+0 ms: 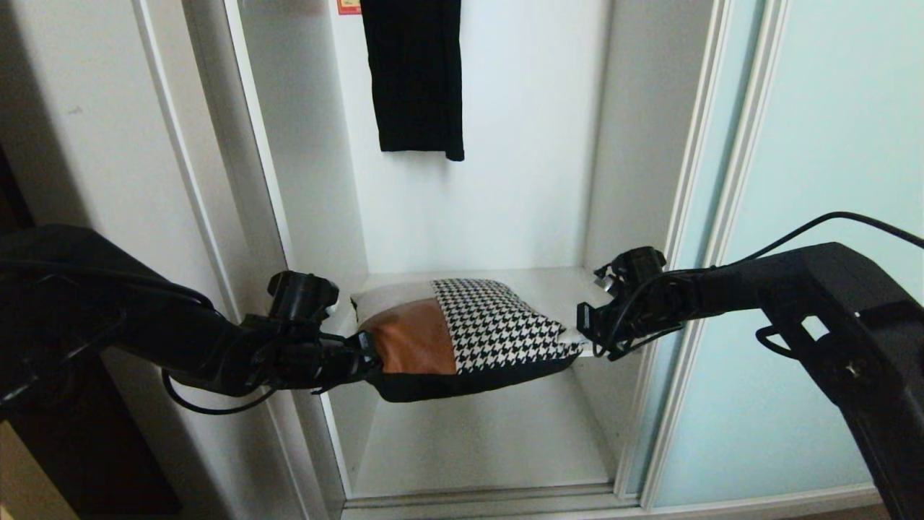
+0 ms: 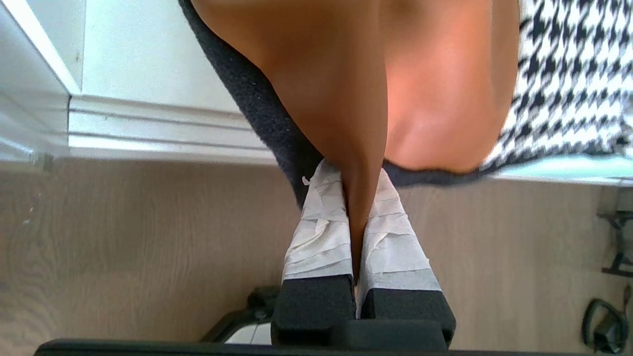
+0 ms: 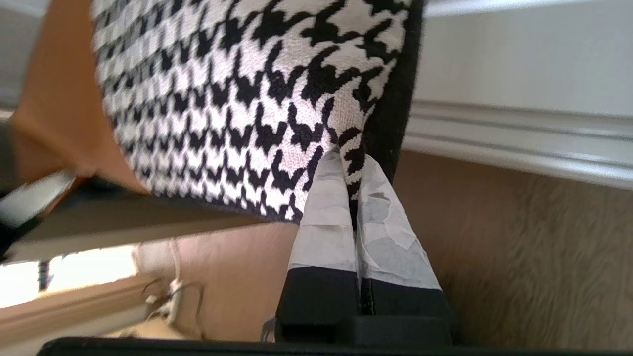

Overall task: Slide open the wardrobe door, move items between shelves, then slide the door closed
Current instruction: Place the pillow on the lower shelf

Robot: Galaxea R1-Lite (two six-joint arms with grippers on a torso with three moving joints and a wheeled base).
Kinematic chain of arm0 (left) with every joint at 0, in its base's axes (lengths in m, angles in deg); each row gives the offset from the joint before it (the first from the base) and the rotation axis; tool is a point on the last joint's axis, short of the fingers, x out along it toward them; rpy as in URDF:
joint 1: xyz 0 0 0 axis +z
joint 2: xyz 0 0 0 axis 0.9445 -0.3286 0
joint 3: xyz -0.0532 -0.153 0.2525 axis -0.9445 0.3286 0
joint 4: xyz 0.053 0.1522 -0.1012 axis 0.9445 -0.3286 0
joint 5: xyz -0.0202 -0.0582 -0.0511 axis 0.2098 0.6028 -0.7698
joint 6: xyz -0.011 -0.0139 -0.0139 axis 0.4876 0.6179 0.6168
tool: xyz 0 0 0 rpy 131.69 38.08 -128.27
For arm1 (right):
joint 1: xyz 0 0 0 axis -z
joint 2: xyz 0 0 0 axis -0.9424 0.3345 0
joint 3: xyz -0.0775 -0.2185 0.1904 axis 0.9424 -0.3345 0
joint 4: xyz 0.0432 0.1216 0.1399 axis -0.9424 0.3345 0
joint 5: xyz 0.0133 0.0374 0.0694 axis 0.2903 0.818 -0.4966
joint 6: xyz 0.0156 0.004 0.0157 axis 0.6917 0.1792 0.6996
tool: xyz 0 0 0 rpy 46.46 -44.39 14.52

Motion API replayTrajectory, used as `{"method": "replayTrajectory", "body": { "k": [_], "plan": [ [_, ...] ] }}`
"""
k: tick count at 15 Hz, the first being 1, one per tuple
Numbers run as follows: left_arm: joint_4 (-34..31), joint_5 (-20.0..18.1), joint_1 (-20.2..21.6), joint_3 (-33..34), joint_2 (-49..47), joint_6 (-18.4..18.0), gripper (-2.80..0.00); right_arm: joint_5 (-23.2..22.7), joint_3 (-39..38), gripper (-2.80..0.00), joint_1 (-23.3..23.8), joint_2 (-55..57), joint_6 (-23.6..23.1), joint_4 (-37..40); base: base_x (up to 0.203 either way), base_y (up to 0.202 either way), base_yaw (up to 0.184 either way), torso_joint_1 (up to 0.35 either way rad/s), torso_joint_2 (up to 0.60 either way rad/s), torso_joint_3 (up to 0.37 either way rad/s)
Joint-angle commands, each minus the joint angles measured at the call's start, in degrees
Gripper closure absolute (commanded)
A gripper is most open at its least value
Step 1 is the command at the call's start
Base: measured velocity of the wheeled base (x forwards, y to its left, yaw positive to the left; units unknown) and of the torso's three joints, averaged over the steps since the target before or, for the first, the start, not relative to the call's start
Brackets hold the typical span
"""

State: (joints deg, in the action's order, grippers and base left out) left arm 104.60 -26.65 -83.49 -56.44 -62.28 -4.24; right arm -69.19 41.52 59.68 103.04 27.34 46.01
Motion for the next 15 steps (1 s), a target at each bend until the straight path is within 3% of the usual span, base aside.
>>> {"method": "replayTrajectory", "body": {
  "k": [1,4,7,15],
  "plan": [
    [1.3,-0.1,-0.3,0.7,0.6,0.2,0.0,-1.5,-4.9,0.0,0.1,-5.8,-0.1,-0.2,0.0,0.0,0.0,0.0,0.0,0.0],
    [1.2,0.0,-1.6,0.9,3.7,0.3,0.0,-2.3,-13.0,0.0,0.0,-11.4,-2.5,-1.4,0.0,0.0,0.0,0.0,0.0,0.0],
    [1.8,1.0,-3.0,2.8,5.7,-1.8,0.0,-2.5,-20.5,0.0,-0.5,-17.0,-3.9,-3.3,0.0,0.0,0.0,0.0,0.0,0.0],
    [1.6,6.8,-6.9,6.9,15.7,-2.5,0.0,-3.0,-35.4,0.0,-3.3,-32.6,-4.2,-7.1,0.0,0.0,0.0,0.0,0.0,0.0]
  ]
}}
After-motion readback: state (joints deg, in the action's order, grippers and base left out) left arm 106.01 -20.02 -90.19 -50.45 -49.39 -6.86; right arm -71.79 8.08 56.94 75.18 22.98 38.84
